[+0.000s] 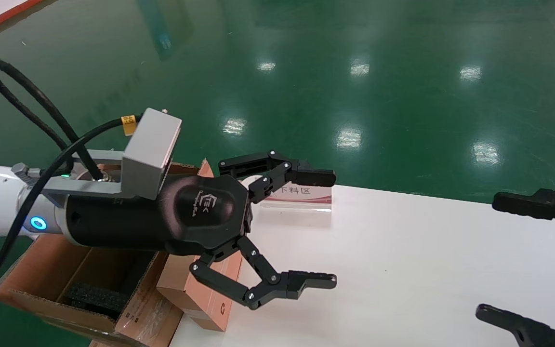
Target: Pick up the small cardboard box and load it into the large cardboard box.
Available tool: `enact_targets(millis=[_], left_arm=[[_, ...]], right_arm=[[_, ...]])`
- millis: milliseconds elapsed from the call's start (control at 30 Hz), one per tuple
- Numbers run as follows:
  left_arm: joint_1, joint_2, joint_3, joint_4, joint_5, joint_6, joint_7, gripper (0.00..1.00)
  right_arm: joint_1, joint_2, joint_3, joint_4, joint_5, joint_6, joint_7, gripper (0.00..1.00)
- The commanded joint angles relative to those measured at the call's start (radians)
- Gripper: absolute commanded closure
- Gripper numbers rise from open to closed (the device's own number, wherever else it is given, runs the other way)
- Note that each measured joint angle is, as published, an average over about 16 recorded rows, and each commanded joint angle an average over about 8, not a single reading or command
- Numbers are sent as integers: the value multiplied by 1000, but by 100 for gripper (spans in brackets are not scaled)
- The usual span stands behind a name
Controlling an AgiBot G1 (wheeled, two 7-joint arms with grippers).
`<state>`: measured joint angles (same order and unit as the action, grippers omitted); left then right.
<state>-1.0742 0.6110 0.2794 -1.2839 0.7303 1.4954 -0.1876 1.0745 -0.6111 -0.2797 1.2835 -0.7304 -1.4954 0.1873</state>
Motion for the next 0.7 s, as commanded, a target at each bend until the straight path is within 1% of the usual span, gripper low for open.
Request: enact_targets(millis=[33, 500, 600, 700], left_arm=[[0, 0, 0, 0, 0, 0, 0, 0], [-1, -3, 2, -2, 7, -4, -3, 0], [-5, -13, 7, -9, 26, -13, -16, 0], [-20, -29, 22, -25, 68, -25, -42, 0]], right_arm=[[0, 0, 0, 0, 0, 0, 0, 0], [0, 0, 0, 0, 0, 0, 0, 0], [0, 0, 0, 0, 0, 0, 0, 0], [0, 0, -1, -1, 0, 0, 0, 0]])
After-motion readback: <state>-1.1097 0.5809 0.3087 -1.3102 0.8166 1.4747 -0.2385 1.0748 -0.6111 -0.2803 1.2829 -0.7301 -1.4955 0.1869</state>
